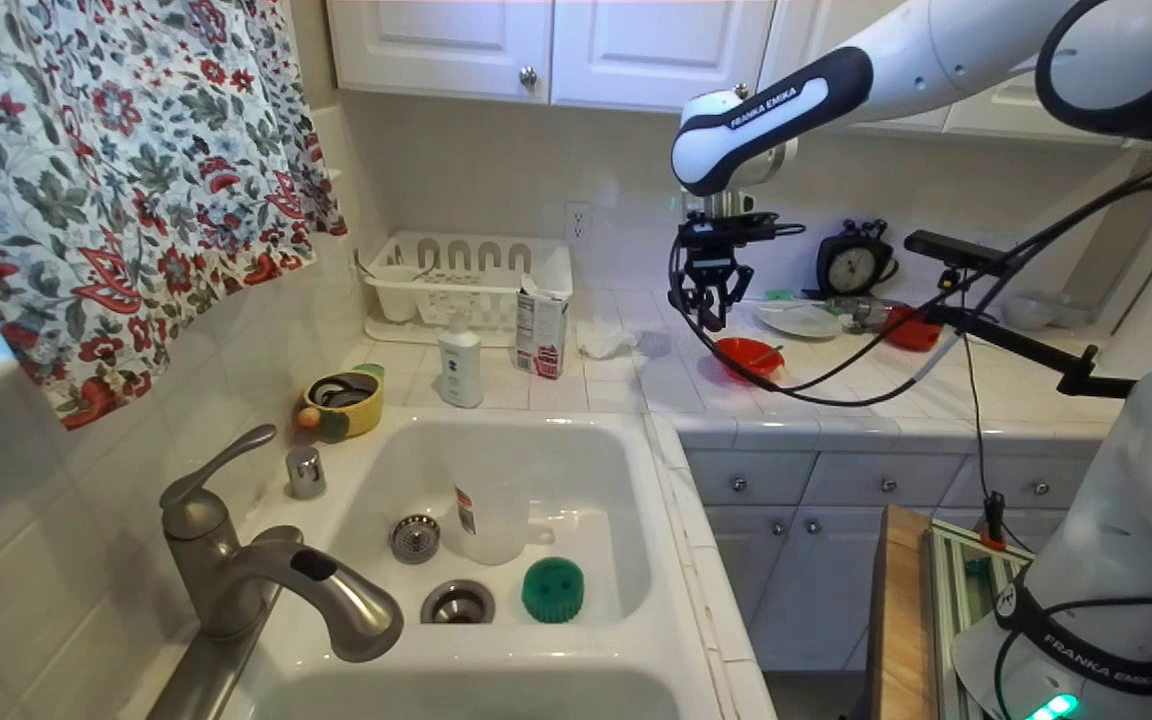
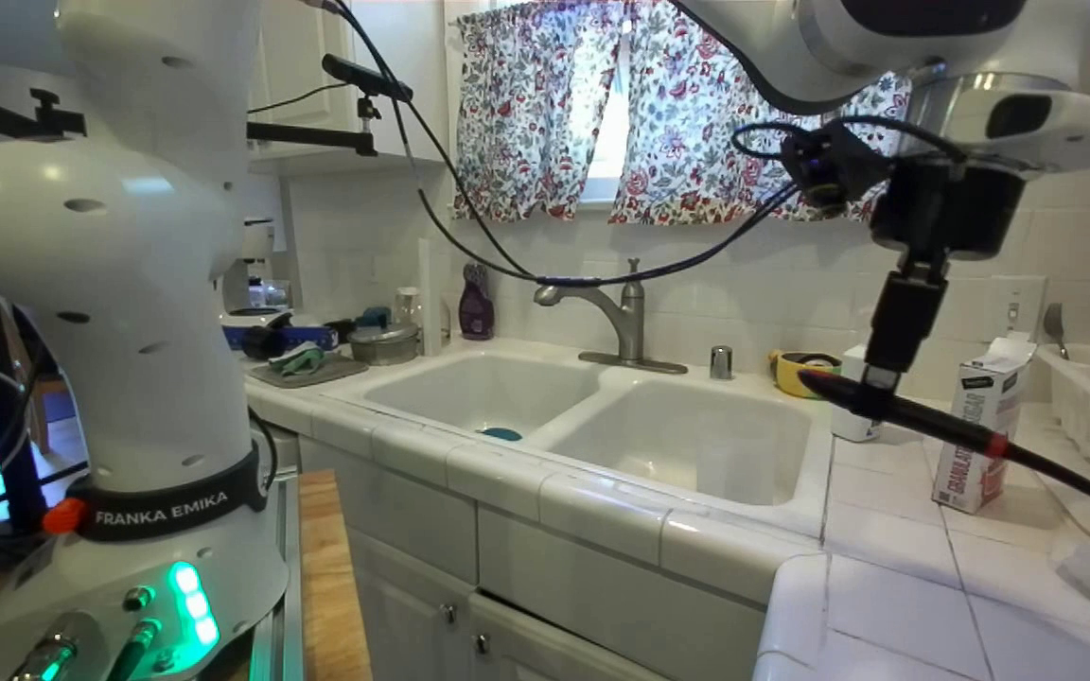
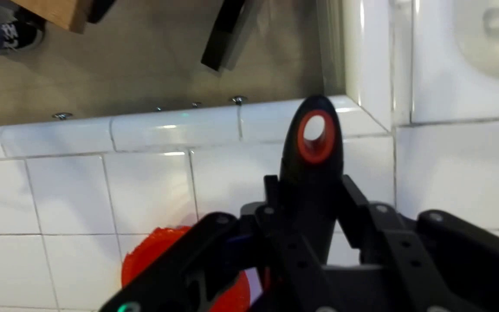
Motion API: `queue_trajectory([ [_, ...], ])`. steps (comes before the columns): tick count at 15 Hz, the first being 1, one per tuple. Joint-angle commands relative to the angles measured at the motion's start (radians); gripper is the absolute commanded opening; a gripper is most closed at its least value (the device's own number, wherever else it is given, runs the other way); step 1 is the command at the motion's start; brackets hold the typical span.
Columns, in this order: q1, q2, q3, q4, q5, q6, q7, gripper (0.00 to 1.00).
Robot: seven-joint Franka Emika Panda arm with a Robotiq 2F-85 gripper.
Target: Use the black spatula to stir the contents in the jug.
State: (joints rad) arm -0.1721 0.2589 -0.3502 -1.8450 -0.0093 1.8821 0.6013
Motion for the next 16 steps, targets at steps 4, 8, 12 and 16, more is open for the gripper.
queue_trajectory([
  [4,-0.003,-0.227,0.060,-0.097,-0.078,-0.351,-0.143,0.10],
  [8,0.006,-0.302,0.118,-0.132,-0.043,-0.534,-0.279,0.10],
  [12,0.028,-0.333,0.175,-0.150,-0.035,-0.644,-0.415,0.10],
  [16,0.067,-0.308,0.228,-0.145,-0.040,-0.698,-0.552,0.10],
])
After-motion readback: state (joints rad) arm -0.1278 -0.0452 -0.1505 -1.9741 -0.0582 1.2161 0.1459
